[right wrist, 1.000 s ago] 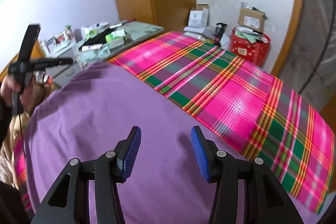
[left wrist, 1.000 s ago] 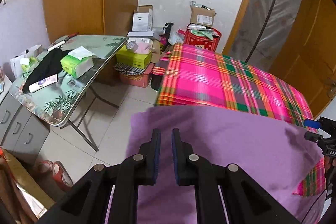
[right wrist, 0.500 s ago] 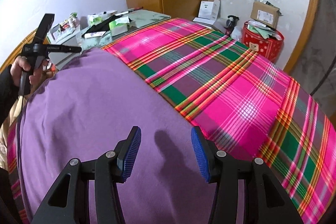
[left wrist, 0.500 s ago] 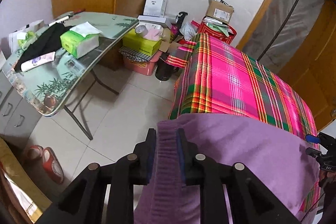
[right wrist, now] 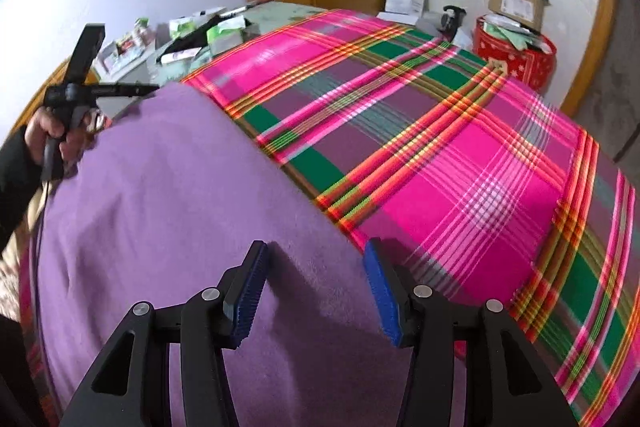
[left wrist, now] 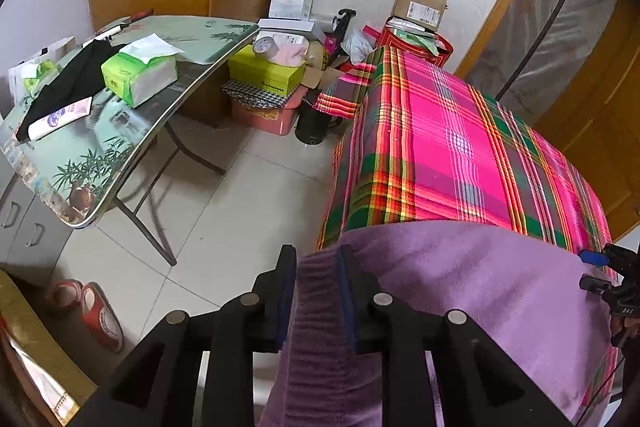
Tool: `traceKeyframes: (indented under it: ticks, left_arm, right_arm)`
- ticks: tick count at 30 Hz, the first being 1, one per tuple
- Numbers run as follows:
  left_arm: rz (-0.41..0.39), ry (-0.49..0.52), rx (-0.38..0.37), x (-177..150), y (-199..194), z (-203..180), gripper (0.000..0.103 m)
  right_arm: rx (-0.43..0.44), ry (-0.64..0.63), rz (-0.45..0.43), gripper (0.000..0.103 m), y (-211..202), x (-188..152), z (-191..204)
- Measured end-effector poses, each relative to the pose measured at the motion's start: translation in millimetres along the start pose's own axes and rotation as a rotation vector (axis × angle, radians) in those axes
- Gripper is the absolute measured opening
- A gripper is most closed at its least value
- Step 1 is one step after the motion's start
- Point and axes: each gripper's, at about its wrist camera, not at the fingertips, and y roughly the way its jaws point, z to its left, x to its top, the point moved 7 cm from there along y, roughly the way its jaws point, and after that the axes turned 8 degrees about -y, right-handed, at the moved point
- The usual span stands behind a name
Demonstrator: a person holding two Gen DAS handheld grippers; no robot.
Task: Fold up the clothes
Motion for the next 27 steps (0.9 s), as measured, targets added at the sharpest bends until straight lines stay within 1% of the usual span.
traceKeyframes:
  ticks: [1, 2, 3, 4, 5, 6, 9, 11, 13, 17, 20, 22, 25, 27]
  left_arm:
    - [0.000, -0.002, -0.003, 0, 1, 0, 0.020]
    - [0.001, -0.003, -0.006, 0, 1, 0, 0.017]
    - [0.002, -0.001, -0.012, -1, 2, -2, 0.010]
    - [0.003, 0.005, -0.020, -1, 3, -4, 0.006]
    - [-0.002, 0.017, -0.016, -1, 4, -7, 0.000]
    - [-0.011, 0.033, 0.002, -2, 4, -10, 0.000]
    - [-0.039, 0.072, 0.045, -2, 2, -18, 0.000]
    - [-0.055, 0.064, 0.042, 0, -3, -18, 0.000]
    - [-0.094, 0.056, 0.042, 3, -15, -16, 0.000]
    - [-0.168, 0.041, 0.019, 9, -47, -12, 0.000]
    - [-0.202, 0.037, -0.021, 7, -72, -13, 0.000]
    - [-0.185, 0.034, -0.068, 5, -80, -15, 0.000]
    - [-0.097, 0.004, -0.128, 0, -72, -14, 0.002]
    - [-0.030, -0.028, -0.132, -3, -56, -8, 0.011]
  right_arm:
    - [-0.015, -0.004, 0.008, 0.046, 1, 0, -1]
    - [-0.030, -0.007, 0.015, 0.037, 1, 0, -2]
    - [-0.050, -0.009, 0.023, 0.028, 2, -1, -5]
    - [-0.060, -0.003, 0.026, 0.024, 1, -1, -8]
    - [-0.060, 0.009, 0.027, 0.013, 1, -1, -11]
    - [-0.054, 0.018, 0.027, 0.007, 1, -1, -12]
    - [-0.081, -0.009, 0.034, 0.005, 1, 0, -6]
    - [-0.098, -0.027, 0.038, 0.005, -2, 1, -2]
    - [-0.112, -0.037, 0.024, 0.005, -11, 3, 2]
    - [-0.134, -0.054, -0.034, 0.005, -40, 11, 17]
    - [-0.140, -0.077, -0.075, 0.005, -65, 15, 34]
    - [-0.146, -0.094, -0.083, 0.005, -76, 14, 45]
    - [-0.151, -0.106, -0.072, 0.005, -80, 10, 55]
    - [-0.156, -0.105, -0.051, 0.005, -76, 6, 57]
